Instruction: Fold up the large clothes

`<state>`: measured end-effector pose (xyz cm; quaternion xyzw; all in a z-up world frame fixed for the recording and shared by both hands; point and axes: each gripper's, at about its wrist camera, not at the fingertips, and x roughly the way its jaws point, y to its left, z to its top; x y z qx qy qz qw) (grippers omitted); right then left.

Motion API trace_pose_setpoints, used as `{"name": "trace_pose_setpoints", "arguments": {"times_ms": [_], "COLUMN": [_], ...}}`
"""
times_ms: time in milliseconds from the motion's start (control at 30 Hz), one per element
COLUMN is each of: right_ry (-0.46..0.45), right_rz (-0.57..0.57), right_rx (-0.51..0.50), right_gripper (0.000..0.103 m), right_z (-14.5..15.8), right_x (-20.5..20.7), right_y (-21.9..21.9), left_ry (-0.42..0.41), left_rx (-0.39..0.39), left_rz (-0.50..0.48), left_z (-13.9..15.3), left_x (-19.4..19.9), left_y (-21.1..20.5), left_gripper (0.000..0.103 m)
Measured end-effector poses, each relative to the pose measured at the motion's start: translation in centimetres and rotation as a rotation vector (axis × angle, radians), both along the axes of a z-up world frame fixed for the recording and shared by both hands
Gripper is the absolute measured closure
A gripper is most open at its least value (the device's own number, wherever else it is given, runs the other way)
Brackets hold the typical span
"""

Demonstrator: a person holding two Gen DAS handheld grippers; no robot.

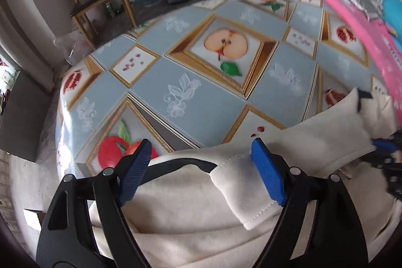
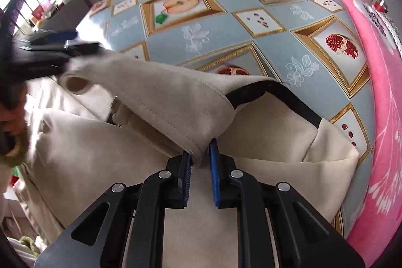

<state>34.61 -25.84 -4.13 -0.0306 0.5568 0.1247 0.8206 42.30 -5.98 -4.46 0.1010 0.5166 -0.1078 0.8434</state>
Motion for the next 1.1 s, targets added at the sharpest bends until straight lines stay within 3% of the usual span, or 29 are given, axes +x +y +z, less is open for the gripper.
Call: {"name": "trace_pose_setpoints", "arguments": {"times_ms": [100,167,233,333,400,467,500,667,767,867,1100], "right_ry": [-0.058,-0.113,-0.161,-0.164,-0.116,-0.045,0.008,0.222,0.215,0.199,0.098], "right_rz": [0.047,0.081,0.106,0.082,0.06,0.058,0.055,0.084,0.102,0.112,0.127], "right_rx": [0.033,0.081,0.18,0.304,0.364,0.403,0.426,0.405,0.441,0.468,0.362], "right_gripper": [0.08,0.062,0.062,0.062,0.062,0.076,0.078,0.09,0.09,0.091,0.093], "right_z": [3.0,5.4,7.7,8.8,7.7,5.9,4.5,-1.7,-2.4,-2.7,-3.1], "right_x": [-0.8,-1.3,-0.8,1.7,4.6,6.9,8.2,10.0,8.0,6.1,3.4], "right_y": [-0.2,-0.5,-0.9,-0.8,0.4,1.8,2.7,6.4,5.6,4.9,7.2], "left_ry": [-0.017,-0.028,-0.032,-0.049,-0.07,-0.085,-0.091,-0.101,-0.084,-0.075,-0.04], "left_rx": [0.036,0.038,0.021,0.024,0.042,0.048,0.043,0.047,0.033,-0.035,-0.203], "left_rz": [-0.034,-0.056,-0.079,-0.136,-0.171,-0.209,-0.228,-0.302,-0.286,-0.244,-0.11], "left_z": [-0.6,-0.4,-0.4,-0.3,-0.2,-0.1,0.0,0.3,0.9,2.1,2.8], "left_x": [-0.7,-1.2,-1.6,-2.5,-3.3,-4.2,-4.6,-6.2,-6.4,-6.6,-5.4], "left_y": [-0.6,-0.6,-0.5,-1.1,-1.7,-2.1,-2.1,-1.8,-0.5,1.6,3.3], "left_gripper": [0.026,0.026,0.026,0.026,0.026,0.026,0.026,0.026,0.026,0.026,0.026]}}
